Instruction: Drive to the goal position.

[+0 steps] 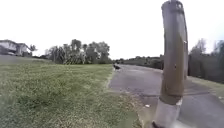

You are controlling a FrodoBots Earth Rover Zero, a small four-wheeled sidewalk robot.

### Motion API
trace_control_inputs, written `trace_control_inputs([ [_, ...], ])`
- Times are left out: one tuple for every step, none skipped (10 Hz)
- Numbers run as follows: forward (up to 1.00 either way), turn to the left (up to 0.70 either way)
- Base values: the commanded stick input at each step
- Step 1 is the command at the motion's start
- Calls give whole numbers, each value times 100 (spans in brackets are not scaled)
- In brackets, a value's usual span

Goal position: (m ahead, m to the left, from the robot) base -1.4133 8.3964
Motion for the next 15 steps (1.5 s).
trace_control_inputs([
  [0,29],
  [0,50],
  [0,50],
  [0,50],
  [0,50],
  [0,50],
  [0,50],
  [0,50],
  [0,50],
  [0,50],
  [0,50],
  [0,50],
  [0,50],
  [0,50],
  [0,50],
])
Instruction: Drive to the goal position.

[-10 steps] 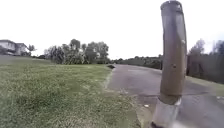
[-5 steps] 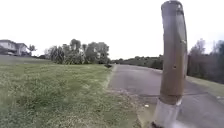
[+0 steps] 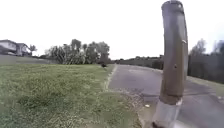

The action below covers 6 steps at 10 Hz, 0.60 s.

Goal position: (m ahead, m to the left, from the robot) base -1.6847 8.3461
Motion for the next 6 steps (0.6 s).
trace_control_inputs([
  [0,50],
  [0,50],
  [0,50],
  [0,50],
  [-16,54],
  [-33,55],
])
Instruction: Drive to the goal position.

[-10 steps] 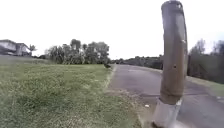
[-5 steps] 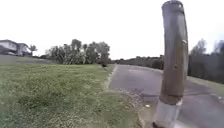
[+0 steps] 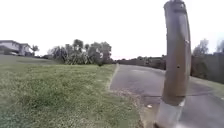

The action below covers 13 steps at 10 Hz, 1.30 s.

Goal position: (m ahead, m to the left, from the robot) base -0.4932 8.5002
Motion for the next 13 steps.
trace_control_inputs([
  [-48,51],
  [-50,50],
  [-50,50],
  [-50,50],
  [-50,50],
  [-50,50],
  [-50,50],
  [-50,50],
  [-50,50],
  [-50,50],
  [-50,50],
  [-50,50],
  [-50,50],
])
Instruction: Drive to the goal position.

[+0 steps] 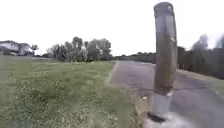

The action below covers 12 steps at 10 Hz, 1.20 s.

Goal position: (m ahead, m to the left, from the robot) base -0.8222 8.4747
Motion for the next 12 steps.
trace_control_inputs([
  [0,0],
  [0,0],
  [0,0],
  [0,3],
  [0,19],
  [0,14],
  [0,6],
  [1,4],
  [7,1],
  [5,0],
  [0,0],
  [0,0],
])
